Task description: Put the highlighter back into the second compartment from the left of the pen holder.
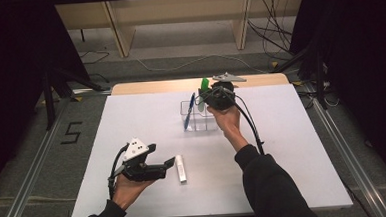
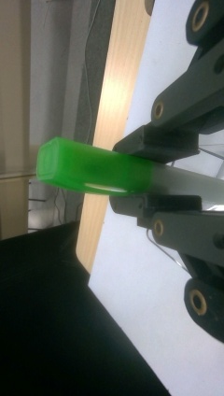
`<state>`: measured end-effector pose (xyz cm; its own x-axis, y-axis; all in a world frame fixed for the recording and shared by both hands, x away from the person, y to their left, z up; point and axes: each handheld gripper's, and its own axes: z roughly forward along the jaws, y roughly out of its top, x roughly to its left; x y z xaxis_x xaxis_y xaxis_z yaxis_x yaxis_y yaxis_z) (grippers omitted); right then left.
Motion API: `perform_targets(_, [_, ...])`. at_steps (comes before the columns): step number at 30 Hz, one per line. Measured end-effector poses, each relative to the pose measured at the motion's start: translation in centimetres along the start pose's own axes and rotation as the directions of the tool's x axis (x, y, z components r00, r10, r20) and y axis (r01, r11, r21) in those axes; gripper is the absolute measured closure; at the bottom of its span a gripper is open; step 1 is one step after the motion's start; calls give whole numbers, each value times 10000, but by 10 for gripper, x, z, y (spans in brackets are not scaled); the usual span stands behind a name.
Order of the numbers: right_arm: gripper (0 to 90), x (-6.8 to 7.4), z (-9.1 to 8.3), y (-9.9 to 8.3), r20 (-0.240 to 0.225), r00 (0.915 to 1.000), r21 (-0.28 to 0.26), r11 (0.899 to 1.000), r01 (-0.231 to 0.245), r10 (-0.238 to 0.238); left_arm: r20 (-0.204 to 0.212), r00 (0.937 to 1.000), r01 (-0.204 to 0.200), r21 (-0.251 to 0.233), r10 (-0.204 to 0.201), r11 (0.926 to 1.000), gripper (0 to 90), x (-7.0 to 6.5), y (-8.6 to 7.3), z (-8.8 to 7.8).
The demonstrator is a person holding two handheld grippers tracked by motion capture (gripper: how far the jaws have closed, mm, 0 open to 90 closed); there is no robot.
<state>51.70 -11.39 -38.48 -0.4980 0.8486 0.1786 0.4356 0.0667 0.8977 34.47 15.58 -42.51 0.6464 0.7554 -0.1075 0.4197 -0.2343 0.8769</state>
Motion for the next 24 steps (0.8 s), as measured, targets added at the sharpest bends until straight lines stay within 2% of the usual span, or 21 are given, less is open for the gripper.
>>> perform_targets(5, [757, -1, 6, -4, 97, 9999, 187, 9998, -115, 114, -31, 10000, 6, -117, -7, 9999, 173, -1, 1, -1])
perform_targets(10, [756, 1, 10, -7, 170, 9999, 322, 9995, -13, 8, -124, 9999, 94, -248, -97, 9996, 171, 1, 1, -2])
perform_targets(24, [746, 7, 22, -22, 306, 9995, 763, 9971, 38, -61, -199, 9997, 121, -202, -126, 9997, 165, 1, 1, -2])
